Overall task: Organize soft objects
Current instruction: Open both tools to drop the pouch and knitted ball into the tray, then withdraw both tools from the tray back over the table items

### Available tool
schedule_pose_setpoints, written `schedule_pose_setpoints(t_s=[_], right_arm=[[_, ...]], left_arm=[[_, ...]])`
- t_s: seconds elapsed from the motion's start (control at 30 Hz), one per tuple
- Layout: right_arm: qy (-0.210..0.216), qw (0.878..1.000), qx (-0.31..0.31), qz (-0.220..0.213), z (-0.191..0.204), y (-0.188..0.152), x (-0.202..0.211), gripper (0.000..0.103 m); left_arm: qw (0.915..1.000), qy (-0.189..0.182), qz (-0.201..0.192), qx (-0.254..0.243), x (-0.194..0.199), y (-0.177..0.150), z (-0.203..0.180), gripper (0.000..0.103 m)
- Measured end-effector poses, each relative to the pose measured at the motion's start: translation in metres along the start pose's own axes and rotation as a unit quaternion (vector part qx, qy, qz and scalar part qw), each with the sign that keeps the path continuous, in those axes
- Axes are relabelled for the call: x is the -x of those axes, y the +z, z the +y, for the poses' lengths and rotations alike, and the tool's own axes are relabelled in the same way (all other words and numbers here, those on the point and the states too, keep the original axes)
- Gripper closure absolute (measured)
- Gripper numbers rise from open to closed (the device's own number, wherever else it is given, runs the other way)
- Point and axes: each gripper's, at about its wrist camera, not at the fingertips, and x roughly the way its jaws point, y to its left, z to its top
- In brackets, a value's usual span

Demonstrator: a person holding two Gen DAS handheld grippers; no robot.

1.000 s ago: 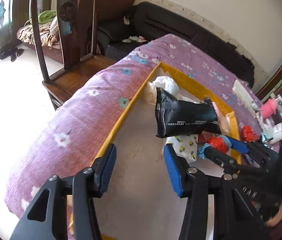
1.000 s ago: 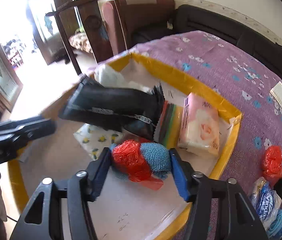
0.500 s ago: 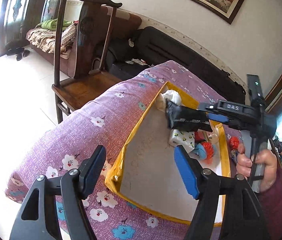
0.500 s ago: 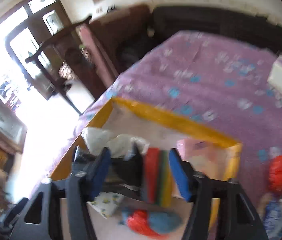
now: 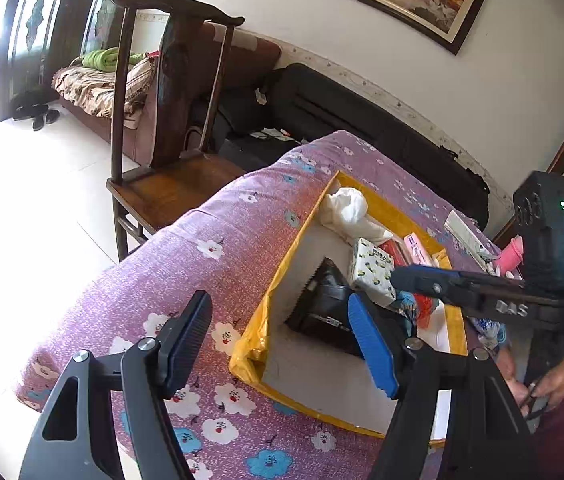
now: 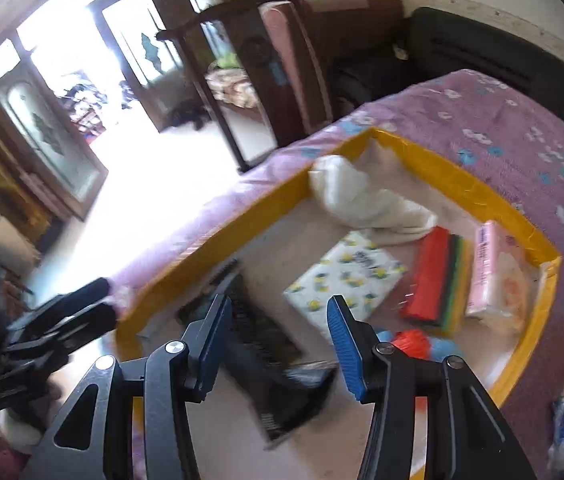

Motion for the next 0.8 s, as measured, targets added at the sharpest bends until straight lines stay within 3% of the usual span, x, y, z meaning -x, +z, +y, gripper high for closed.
schedule_pose_setpoints(t_s=[0.1,0.23,0.43,0.53,0.63,0.8], right_arm=[[0.059,0.996,0.036,0.051,0.024,-0.008,-0.012,0.049],[0.059,0.991,0.079,0.096,0.041,-0.013,-0.043,0.051],[-0.040,0.997,0.049,0.050,0.013,0.032,-0.067,0.050],[-0.029,0.999,0.004,0.017,-0.007,0.044,-0.056,0.050],[-0.026,0.999,-0.019,-0.029,-0.015,0.031,-0.016,0.046],[-0.047,0.994,-0.020,-0.097,-0.023,-0.026,0.052,0.035]], left_arm=[[1.0000,0.003,-0.005,0.006,0.003,0.001,0.005,0.033],[0.9998,0.013,-0.010,0.012,0.008,0.001,0.012,0.033],[0.9998,0.015,-0.008,0.013,0.011,-0.001,0.015,0.033],[0.9998,0.017,-0.012,0.007,0.017,-0.003,0.011,0.033],[0.9997,0.020,-0.014,0.004,0.018,-0.002,0.005,0.032],[0.9993,0.025,-0.021,-0.017,0.028,-0.007,-0.023,0.031]])
